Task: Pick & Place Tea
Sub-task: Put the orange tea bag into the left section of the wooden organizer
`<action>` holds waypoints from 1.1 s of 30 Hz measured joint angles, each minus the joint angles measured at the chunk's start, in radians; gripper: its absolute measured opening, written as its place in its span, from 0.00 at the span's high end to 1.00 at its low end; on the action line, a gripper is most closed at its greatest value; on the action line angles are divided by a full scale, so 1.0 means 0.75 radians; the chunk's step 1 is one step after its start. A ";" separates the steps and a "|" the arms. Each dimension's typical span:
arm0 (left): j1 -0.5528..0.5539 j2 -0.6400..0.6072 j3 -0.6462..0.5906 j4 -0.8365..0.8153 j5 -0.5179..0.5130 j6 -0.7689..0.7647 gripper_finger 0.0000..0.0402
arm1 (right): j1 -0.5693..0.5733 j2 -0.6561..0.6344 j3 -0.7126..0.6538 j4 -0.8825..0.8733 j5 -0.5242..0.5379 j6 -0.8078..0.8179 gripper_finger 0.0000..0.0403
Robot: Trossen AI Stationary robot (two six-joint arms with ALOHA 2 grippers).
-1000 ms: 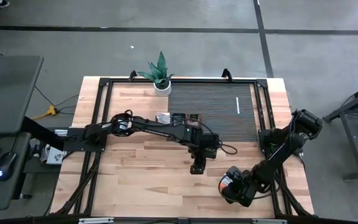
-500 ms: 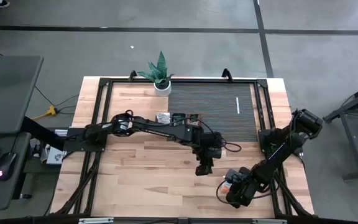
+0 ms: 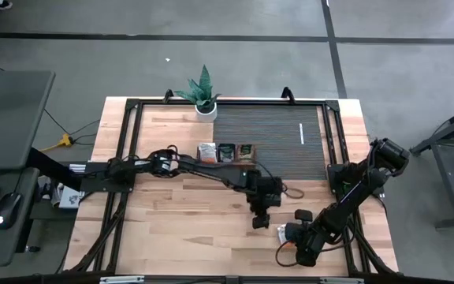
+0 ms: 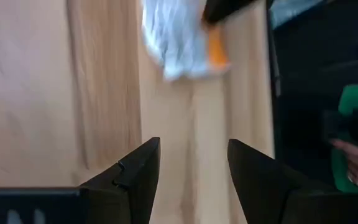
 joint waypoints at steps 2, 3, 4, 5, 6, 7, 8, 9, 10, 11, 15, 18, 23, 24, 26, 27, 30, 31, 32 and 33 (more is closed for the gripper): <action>-0.009 0.038 -0.005 0.031 0.036 -0.036 0.54 | -0.001 0.001 0.000 0.001 -0.002 -0.032 1.00; -0.008 0.066 0.004 0.090 0.038 -0.065 0.54 | 0.000 0.001 -0.001 0.003 -0.002 -0.043 1.00; -0.009 0.080 0.007 0.125 0.027 -0.084 0.54 | 0.000 0.001 -0.001 0.005 -0.002 -0.052 1.00; -0.011 0.084 0.003 0.094 0.022 -0.105 0.54 | 0.000 0.001 -0.001 0.008 -0.002 -0.056 1.00; -0.015 0.088 -0.002 0.083 0.025 -0.128 0.54 | 0.000 0.001 -0.002 0.012 0.000 -0.057 1.00; -0.014 0.093 -0.002 0.096 0.030 -0.160 0.54 | 0.000 0.001 -0.002 0.012 0.000 -0.056 1.00; -0.014 0.092 -0.001 0.111 0.021 -0.185 0.54 | 0.000 0.001 -0.002 0.017 0.001 -0.056 1.00; -0.013 0.094 0.004 0.129 0.016 -0.211 0.54 | 0.000 0.001 -0.003 0.022 0.005 -0.057 1.00; -0.013 0.104 0.006 0.154 0.017 -0.242 0.54 | 0.001 0.001 -0.004 0.028 0.010 -0.057 1.00; -0.014 0.111 0.005 0.170 0.017 -0.271 0.54 | 0.002 0.002 -0.003 0.030 0.012 -0.057 1.00; -0.015 0.116 0.003 0.229 0.007 -0.413 0.54 | 0.001 0.003 -0.004 0.043 0.024 -0.058 1.00; -0.015 0.118 0.002 0.280 -0.033 -0.516 0.54 | 0.002 0.003 -0.004 0.051 0.040 -0.058 1.00; -0.016 0.118 0.002 0.279 -0.075 -0.627 0.54 | -0.001 0.004 -0.004 0.073 0.093 -0.059 1.00; -0.019 0.118 0.002 0.280 -0.074 -0.642 0.54 | -0.002 0.004 -0.004 0.075 0.102 -0.060 1.00; -0.024 0.118 0.002 0.279 -0.090 -0.652 0.54 | -0.002 0.004 -0.003 0.079 0.119 -0.067 1.00; -0.027 0.118 0.002 0.277 -0.104 -0.652 0.54 | -0.002 0.004 -0.003 0.080 0.127 -0.071 1.00; -0.033 0.118 0.002 0.280 -0.116 -0.664 0.54 | -0.003 0.004 -0.003 0.083 0.154 -0.073 1.00; -0.039 0.118 0.002 0.280 -0.116 -0.666 0.54 | -0.003 0.005 -0.003 0.084 0.168 -0.079 1.00; -0.043 0.118 0.002 0.279 -0.116 -0.666 0.54 | -0.004 0.005 -0.003 0.087 0.183 -0.086 1.00; -0.047 0.118 0.002 0.278 -0.116 -0.666 0.54 | -0.009 0.005 -0.003 0.088 0.194 -0.091 1.00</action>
